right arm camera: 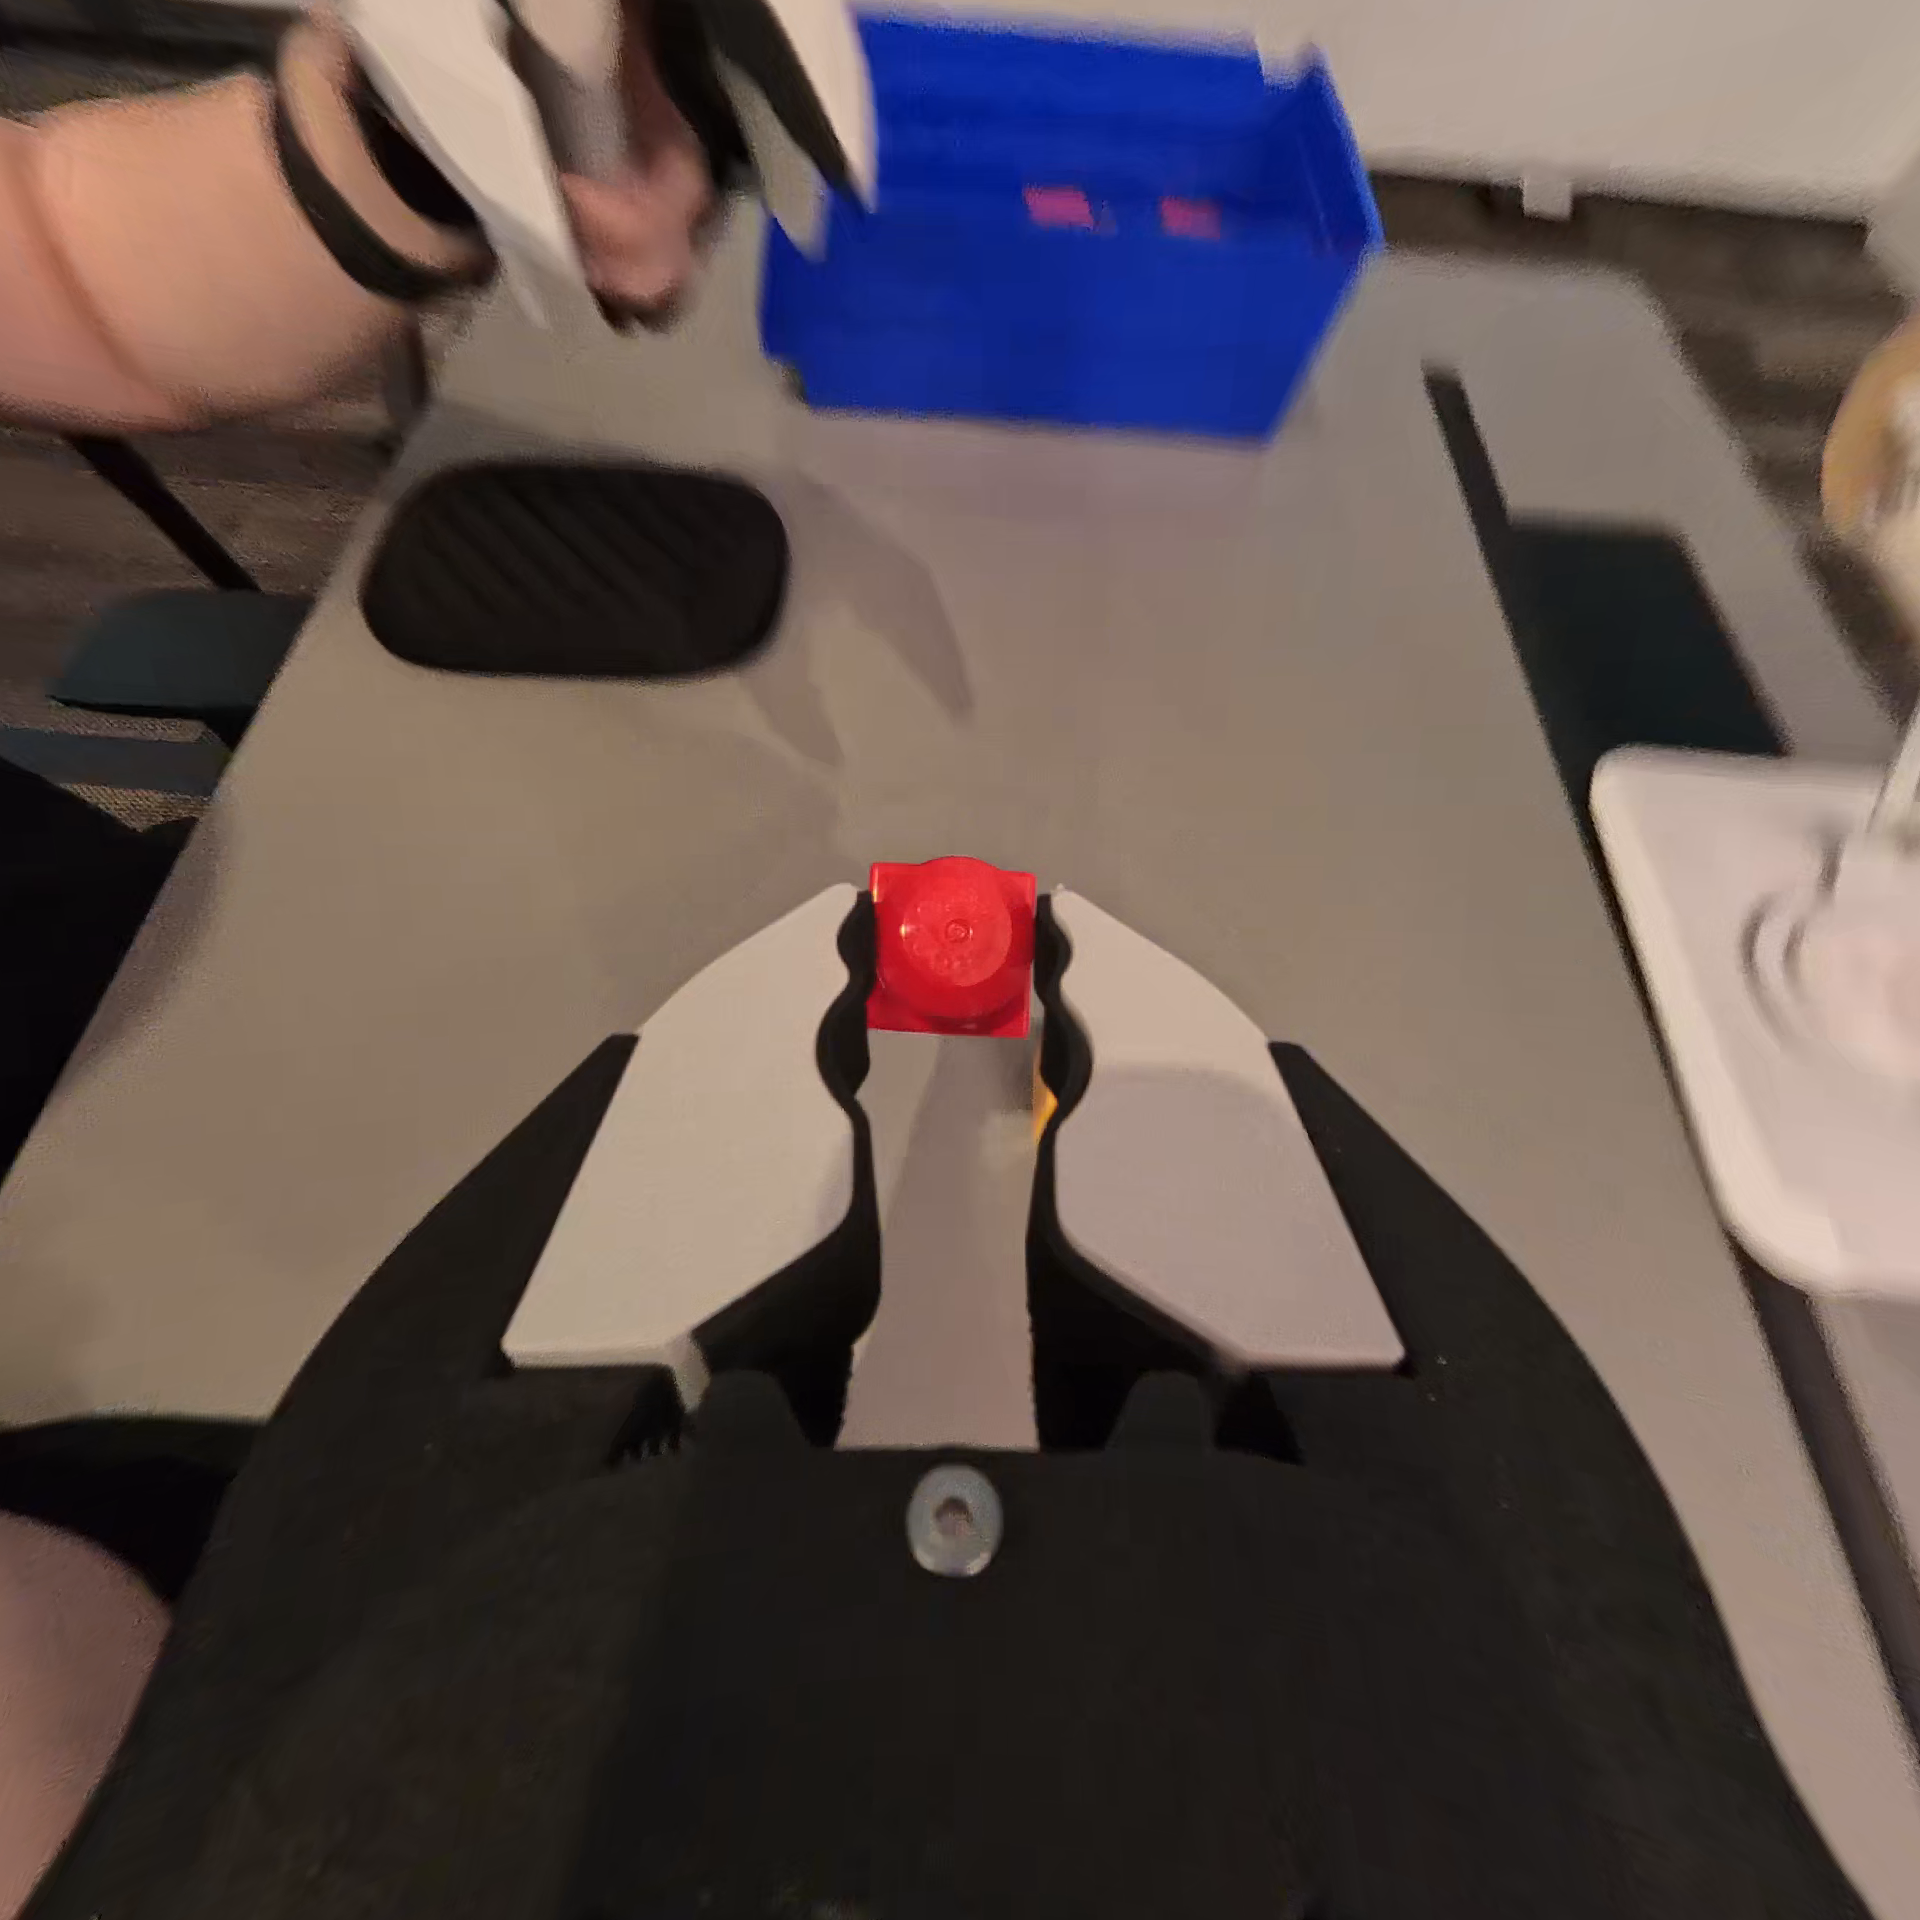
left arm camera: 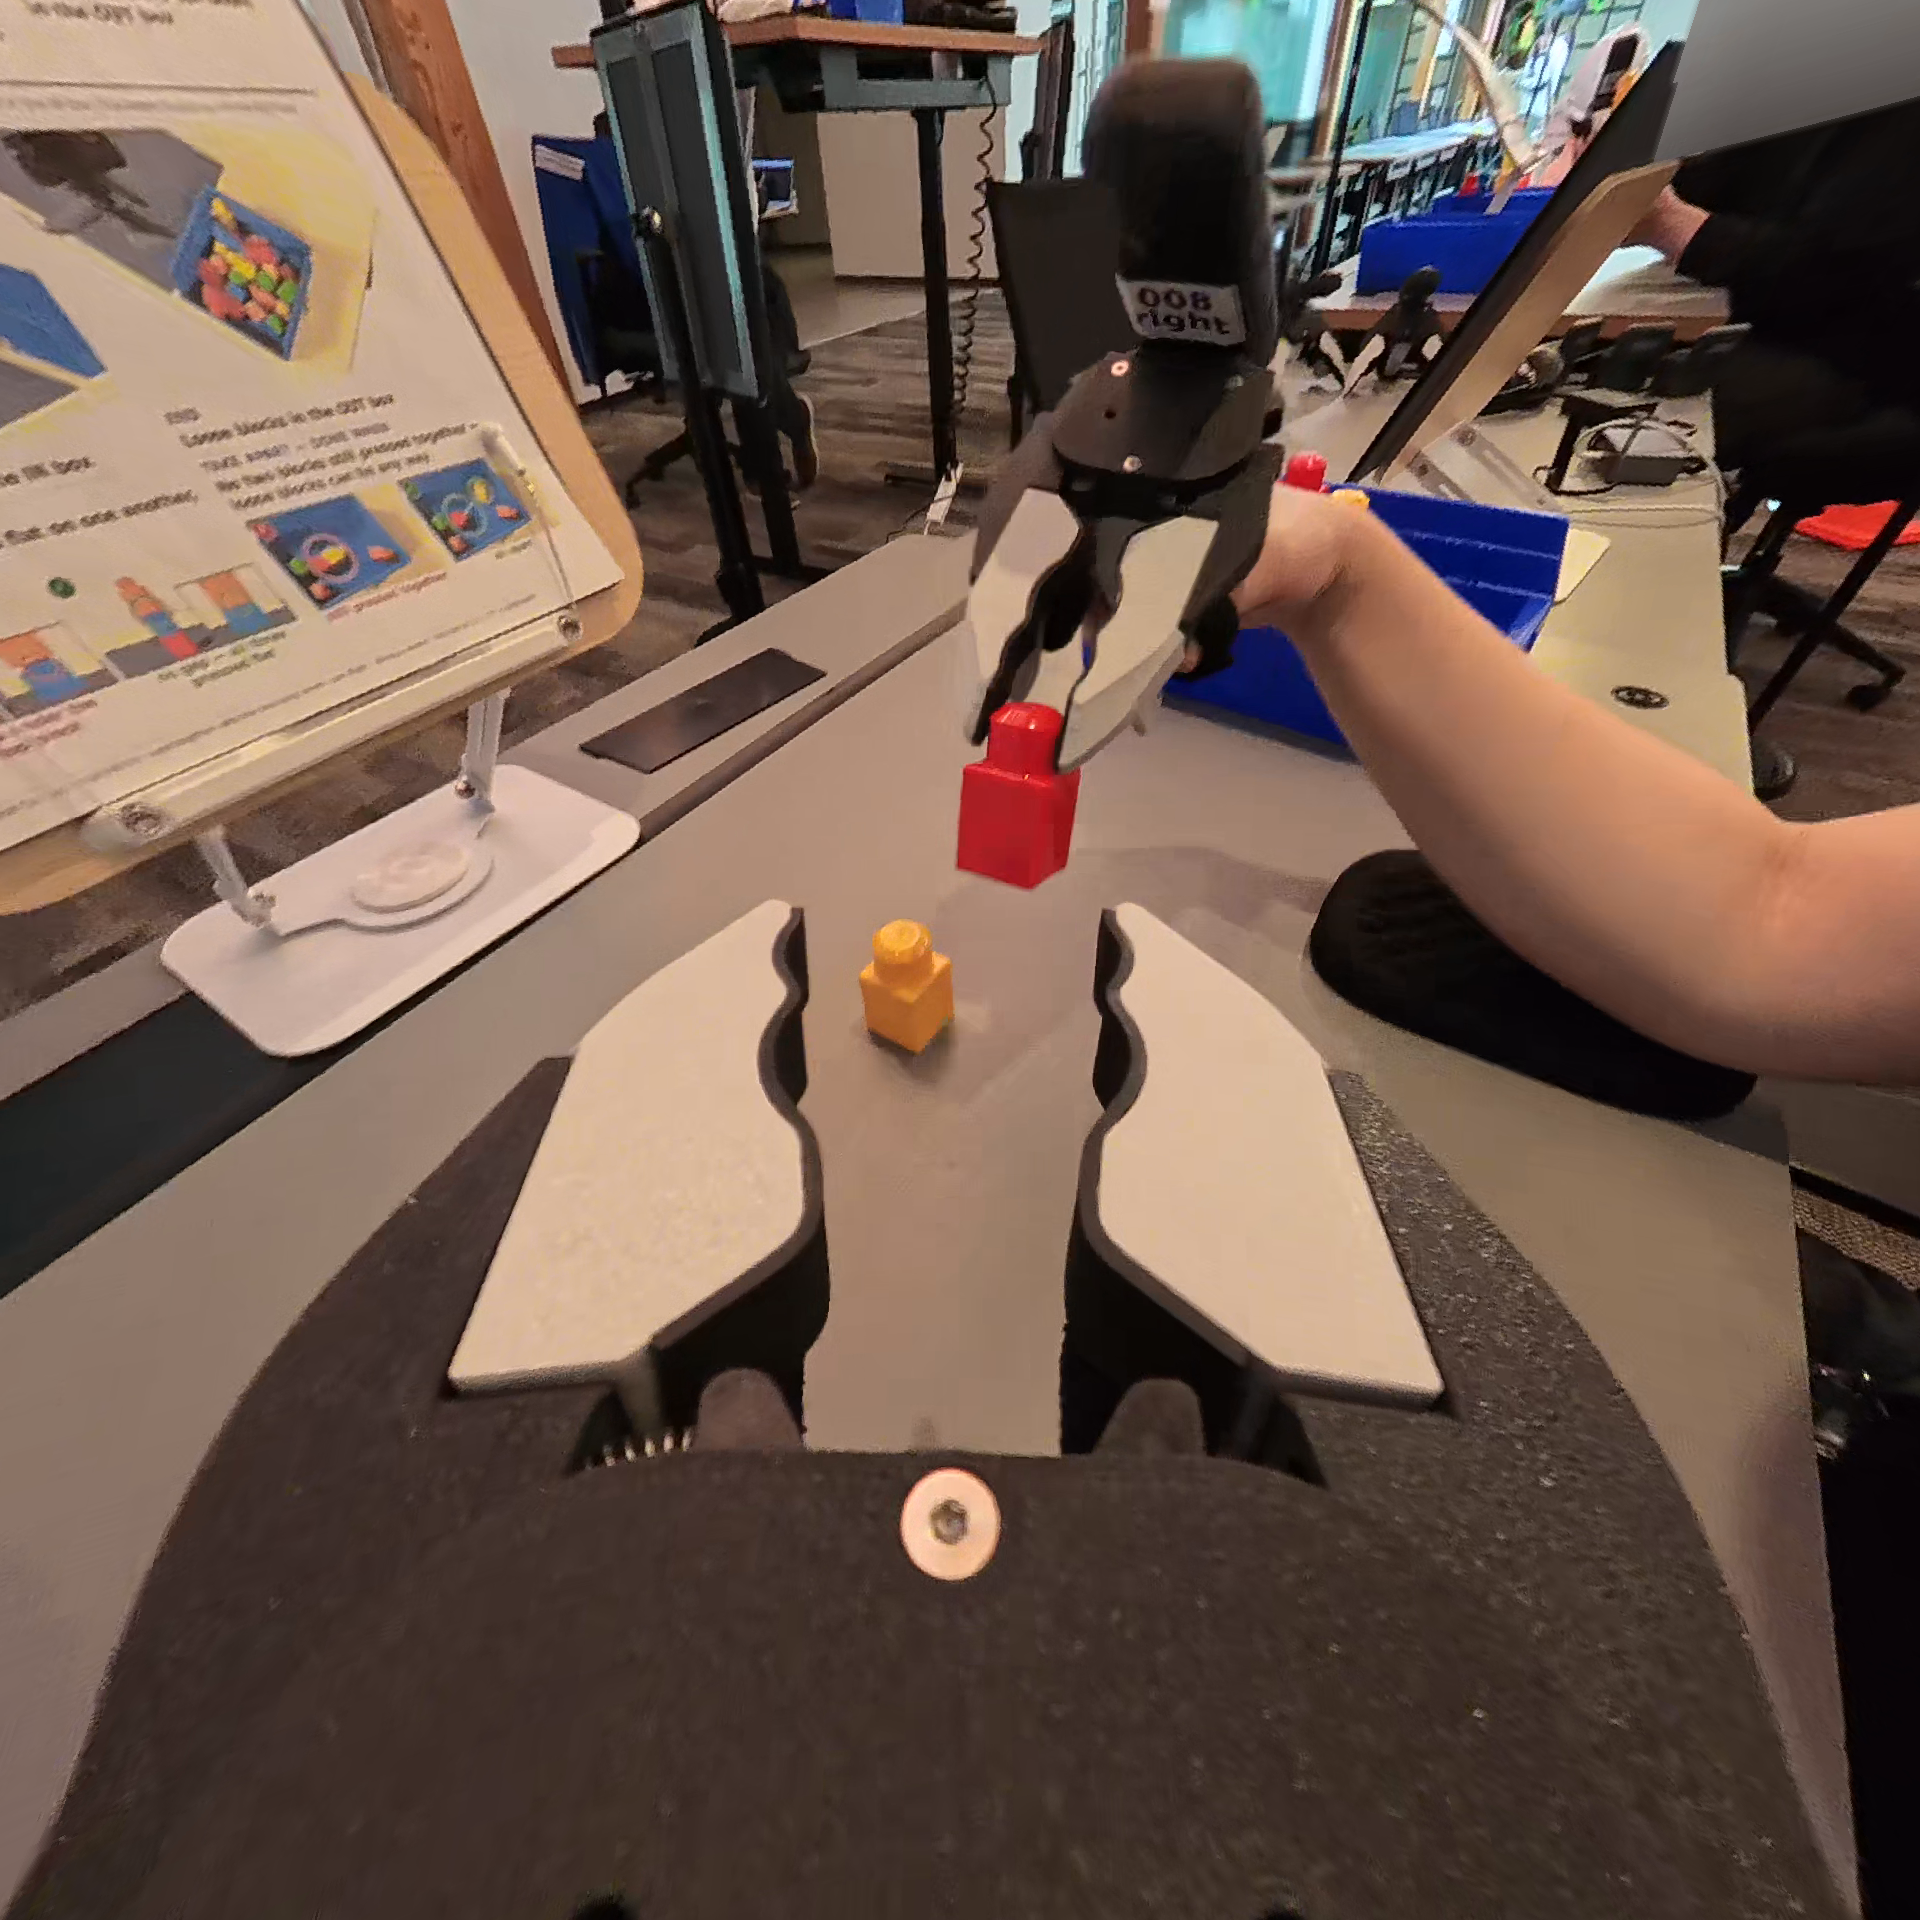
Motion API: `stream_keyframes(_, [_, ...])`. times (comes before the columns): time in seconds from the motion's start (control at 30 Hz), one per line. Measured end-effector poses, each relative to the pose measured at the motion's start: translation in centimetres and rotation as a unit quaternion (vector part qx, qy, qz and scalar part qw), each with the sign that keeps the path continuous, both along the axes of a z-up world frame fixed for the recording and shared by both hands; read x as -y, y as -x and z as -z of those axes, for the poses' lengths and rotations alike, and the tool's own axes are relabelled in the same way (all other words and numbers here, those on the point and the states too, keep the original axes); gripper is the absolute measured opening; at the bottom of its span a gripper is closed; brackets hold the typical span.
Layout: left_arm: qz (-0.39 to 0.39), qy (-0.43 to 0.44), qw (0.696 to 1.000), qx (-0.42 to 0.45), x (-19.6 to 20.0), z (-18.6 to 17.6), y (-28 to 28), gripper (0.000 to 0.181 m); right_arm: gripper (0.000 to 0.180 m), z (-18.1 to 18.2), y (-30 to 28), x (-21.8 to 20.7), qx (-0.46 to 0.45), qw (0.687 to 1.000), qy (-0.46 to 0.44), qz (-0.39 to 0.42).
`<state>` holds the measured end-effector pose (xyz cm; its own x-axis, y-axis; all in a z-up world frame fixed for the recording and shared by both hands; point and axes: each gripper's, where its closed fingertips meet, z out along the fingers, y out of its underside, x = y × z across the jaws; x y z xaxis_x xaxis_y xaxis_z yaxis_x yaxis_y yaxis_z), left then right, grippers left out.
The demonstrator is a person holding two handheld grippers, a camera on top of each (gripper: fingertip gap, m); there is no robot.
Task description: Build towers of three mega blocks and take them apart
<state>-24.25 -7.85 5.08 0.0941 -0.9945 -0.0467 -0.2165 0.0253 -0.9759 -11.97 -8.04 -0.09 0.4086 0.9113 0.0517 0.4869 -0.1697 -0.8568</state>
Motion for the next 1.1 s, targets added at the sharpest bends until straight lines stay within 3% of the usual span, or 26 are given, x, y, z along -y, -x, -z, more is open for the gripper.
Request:
stream_keyframes(0.1, [-0.03,-0.003,0.999,-0.019,-1.3,0.4,2.0,0.053,0.028,4.3,-3.5,-1.1,0.048,0.994,0.07,0.064])
stream_keyframes(0.2, [-0.073,-0.015,0.996,-0.043,-3.1,0.6,4.7,0.052,0.028,7.3,-4.5,-2.0,0.07,0.991,0.089,0.071])
stream_keyframes(0.43, [-0.288,-0.09,0.947,-0.112,-12.3,-3.0,17.7,0.049,0.028,11.3,-6.4,-2.9,0.139,0.979,0.113,0.098])
stream_keyframes(0.6, [-0.349,0.016,0.913,-0.212,-15.6,0.5,26.2,0.051,0.028,11.3,-6.5,-3.4,0.134,0.981,0.094,0.103])
stream_keyframes(0.67, [-0.375,0.04,0.897,-0.231,-17.0,2.5,28.7,0.048,0.043,11.6,-6.9,-3.6,0.141,0.977,0.103,0.119])
stream_keyframes(0.77, [-0.413,0.079,0.868,-0.264,-19.0,6.1,31.6,0.045,0.041,10.8,-6.6,-3.7,0.114,0.982,0.094,0.12])
stream_keyframes(0.87, [-0.41,0.11,0.86,-0.285,-20.7,9.2,31.9,0.045,0.043,8.3,-6.7,-4.4,0.078,0.986,0.051,0.139])
stream_keyframes(1.0, [-0.359,0.141,0.873,-0.299,-22.1,11.3,29.2,0.043,0.048,4.8,-7.6,-5.1,0.064,0.982,-0.026,0.173])
stream_keyframes(1.1, [-0.384,0.223,0.857,-0.26,-24.2,12.1,27.8,0.039,0.048,3.2,-8.5,-5.1,0.07,0.977,-0.059,0.194])
